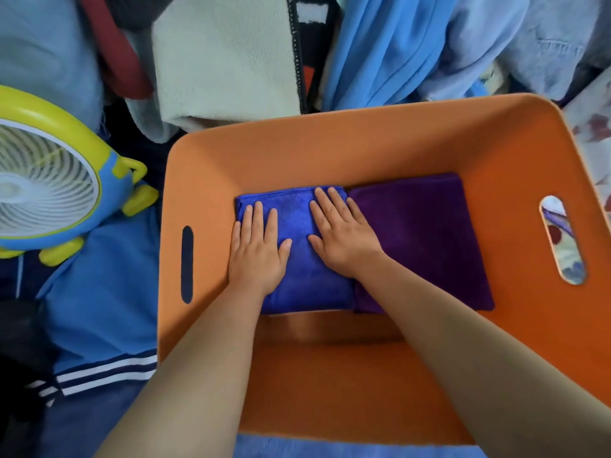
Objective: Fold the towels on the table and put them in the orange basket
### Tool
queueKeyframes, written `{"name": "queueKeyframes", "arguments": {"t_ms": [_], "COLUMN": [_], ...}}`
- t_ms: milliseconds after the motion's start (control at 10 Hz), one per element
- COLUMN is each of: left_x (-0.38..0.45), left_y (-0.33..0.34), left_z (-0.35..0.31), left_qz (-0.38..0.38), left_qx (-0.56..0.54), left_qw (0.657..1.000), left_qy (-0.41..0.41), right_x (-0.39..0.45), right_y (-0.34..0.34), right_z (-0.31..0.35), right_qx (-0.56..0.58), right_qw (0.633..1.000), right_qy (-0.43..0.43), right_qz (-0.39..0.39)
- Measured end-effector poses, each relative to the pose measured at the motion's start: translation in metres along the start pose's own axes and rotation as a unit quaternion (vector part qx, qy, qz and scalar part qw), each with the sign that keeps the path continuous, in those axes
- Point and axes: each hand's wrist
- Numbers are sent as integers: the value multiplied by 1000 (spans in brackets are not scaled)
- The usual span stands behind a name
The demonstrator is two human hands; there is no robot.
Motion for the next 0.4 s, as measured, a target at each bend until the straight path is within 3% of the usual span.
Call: {"name": "queueKeyframes", "arguments": {"t_ms": [300, 400], "left_x": [6, 2], "left_y": [-13, -32], "left_z": [-1, -7], "left_qz": [70, 86], "left_qx": [3, -12], "left_qw": [998, 996], "left_qy": [-1, -5], "right_x": [-2, -15], "right_y": [-11, -20], "right_z": [4, 4], "right_qx": [20, 81], "right_qw": [998, 993], "right_qy": [18, 28], "right_qz": [57, 79]}}
Point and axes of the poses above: each hand's wrist, its own x-axis towards the middle knuckle, its own y-axis out of the palm, z = x × y, and after that the axes turned 15 degrees about x, right-handed
